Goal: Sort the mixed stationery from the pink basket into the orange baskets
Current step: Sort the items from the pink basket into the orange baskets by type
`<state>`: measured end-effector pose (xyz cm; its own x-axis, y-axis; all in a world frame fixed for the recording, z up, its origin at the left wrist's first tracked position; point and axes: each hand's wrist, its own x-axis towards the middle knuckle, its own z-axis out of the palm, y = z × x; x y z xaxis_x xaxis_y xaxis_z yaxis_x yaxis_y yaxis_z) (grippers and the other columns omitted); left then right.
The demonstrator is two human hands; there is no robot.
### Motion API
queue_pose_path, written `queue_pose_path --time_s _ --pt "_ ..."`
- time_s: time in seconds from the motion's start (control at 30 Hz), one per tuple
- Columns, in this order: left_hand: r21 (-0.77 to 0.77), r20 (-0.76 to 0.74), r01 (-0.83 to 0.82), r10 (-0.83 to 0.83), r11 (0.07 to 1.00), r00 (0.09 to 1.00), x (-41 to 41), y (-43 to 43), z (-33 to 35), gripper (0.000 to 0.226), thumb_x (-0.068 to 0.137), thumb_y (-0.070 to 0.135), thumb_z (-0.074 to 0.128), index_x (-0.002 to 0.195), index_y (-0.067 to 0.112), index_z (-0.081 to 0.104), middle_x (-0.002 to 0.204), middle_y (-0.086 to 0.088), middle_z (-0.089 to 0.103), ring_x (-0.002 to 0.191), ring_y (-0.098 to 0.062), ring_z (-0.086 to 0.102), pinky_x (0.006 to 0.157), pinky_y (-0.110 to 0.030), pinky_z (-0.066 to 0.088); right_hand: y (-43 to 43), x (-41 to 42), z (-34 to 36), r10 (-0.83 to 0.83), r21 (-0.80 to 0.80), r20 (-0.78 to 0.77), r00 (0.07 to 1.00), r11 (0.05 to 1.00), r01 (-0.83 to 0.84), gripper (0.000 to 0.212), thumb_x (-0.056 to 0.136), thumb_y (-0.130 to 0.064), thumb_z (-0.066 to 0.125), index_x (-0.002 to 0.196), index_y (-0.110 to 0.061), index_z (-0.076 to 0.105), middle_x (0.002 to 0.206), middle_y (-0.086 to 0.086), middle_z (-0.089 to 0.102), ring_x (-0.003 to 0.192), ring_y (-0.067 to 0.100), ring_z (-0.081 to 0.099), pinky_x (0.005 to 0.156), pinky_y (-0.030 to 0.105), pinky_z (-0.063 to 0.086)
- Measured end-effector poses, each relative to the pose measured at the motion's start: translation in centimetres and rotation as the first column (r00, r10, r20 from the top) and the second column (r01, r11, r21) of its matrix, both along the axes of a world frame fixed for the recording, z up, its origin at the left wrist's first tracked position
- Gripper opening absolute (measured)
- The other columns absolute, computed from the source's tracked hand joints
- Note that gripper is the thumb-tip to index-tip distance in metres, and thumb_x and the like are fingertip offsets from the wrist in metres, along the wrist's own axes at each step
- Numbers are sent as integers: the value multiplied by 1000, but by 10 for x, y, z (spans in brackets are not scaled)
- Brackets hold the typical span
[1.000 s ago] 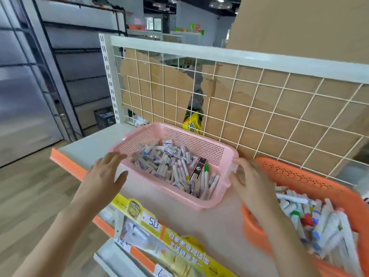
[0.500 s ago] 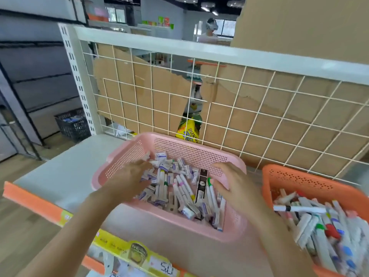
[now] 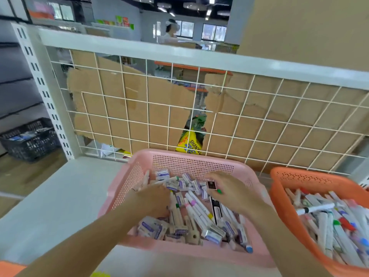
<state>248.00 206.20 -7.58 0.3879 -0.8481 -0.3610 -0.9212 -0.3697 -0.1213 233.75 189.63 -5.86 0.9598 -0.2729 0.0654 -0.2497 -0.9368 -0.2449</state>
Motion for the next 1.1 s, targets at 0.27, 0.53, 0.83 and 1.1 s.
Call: queue_pose_path --time_s 0.27,0.53,0.83,1.1 --pt "0 -210 -34 33 999 977 14 -3 -1 38 83 38 60 107 10 58 110 -9 63 100 -26 59 77 -32 45 10 33 -3 -1 20 -139 990 1000 4 54 94 -30 54 143 -17 35 147 0 38 133 16 38 104 27 31" --pt "-52 -118 32 -38 998 992 17 -2 -3 34 82 37 60 103 10 59 110 -10 63 100 -27 59 73 -32 43 22 78 -23 -95 -73 -204 974 994 82 56 83 -47 65 118 -6 48 114 12 57 104 28 52 80 36 43" --pt "-205 -225 -1 -47 979 973 22 0 -3 27 91 23 51 112 6 54 118 -13 59 110 -29 55 90 -34 40 31 89 -33 -34 -58 -146 989 998 25 35 90 -23 56 121 -8 48 120 11 56 109 28 52 78 35 39" --pt "-432 -378 -133 -45 892 925 36 4 6 11 90 26 59 94 20 51 106 -2 57 92 -16 54 79 -27 41 30 78 -10 -90 68 32 995 994 88 40 98 -12 40 138 -10 36 143 9 39 118 26 50 90 33 41"
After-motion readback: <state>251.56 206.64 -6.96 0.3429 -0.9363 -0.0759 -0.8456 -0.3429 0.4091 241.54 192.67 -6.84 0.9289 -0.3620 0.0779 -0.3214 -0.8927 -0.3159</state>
